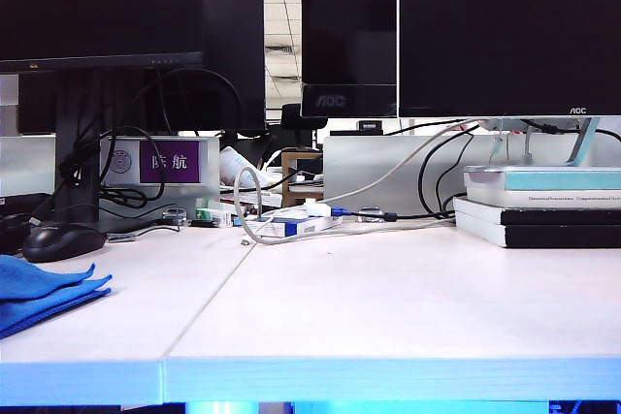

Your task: Wipe the table from right to left using the rag.

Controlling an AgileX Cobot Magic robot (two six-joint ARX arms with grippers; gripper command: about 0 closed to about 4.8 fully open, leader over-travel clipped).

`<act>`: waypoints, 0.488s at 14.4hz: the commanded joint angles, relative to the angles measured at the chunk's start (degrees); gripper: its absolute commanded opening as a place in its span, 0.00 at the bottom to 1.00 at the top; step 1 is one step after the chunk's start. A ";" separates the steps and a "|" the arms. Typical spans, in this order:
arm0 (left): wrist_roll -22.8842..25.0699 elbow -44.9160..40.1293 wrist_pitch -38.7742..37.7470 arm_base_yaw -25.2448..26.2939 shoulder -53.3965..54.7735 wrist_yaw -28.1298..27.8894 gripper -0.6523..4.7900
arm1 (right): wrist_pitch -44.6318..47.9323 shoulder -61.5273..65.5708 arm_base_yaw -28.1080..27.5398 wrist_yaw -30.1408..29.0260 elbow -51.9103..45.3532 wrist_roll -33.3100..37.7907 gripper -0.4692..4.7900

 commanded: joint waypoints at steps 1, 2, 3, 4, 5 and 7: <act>-0.72 0.63 -0.26 -0.04 -7.32 0.90 0.11 | -0.52 -3.45 0.13 1.49 0.09 -1.90 0.09; -0.72 0.85 -0.20 -0.04 -9.99 0.72 0.11 | -1.36 -4.76 0.13 2.51 0.09 -1.95 0.09; -1.42 1.81 -0.04 -0.04 -13.40 -0.31 0.11 | -1.86 -6.34 0.13 2.91 0.09 -2.05 0.09; -2.29 2.49 0.13 -0.04 -15.12 -1.33 0.11 | -2.01 -7.32 0.13 3.76 0.09 -2.34 0.09; -3.85 4.48 0.98 -0.07 -19.19 -4.50 0.11 | -2.64 -10.29 0.17 6.03 0.09 -5.01 0.09; -6.49 10.64 1.16 -2.82 -23.32 -13.70 0.11 | -6.14 -16.96 0.22 11.98 0.09 -7.26 0.09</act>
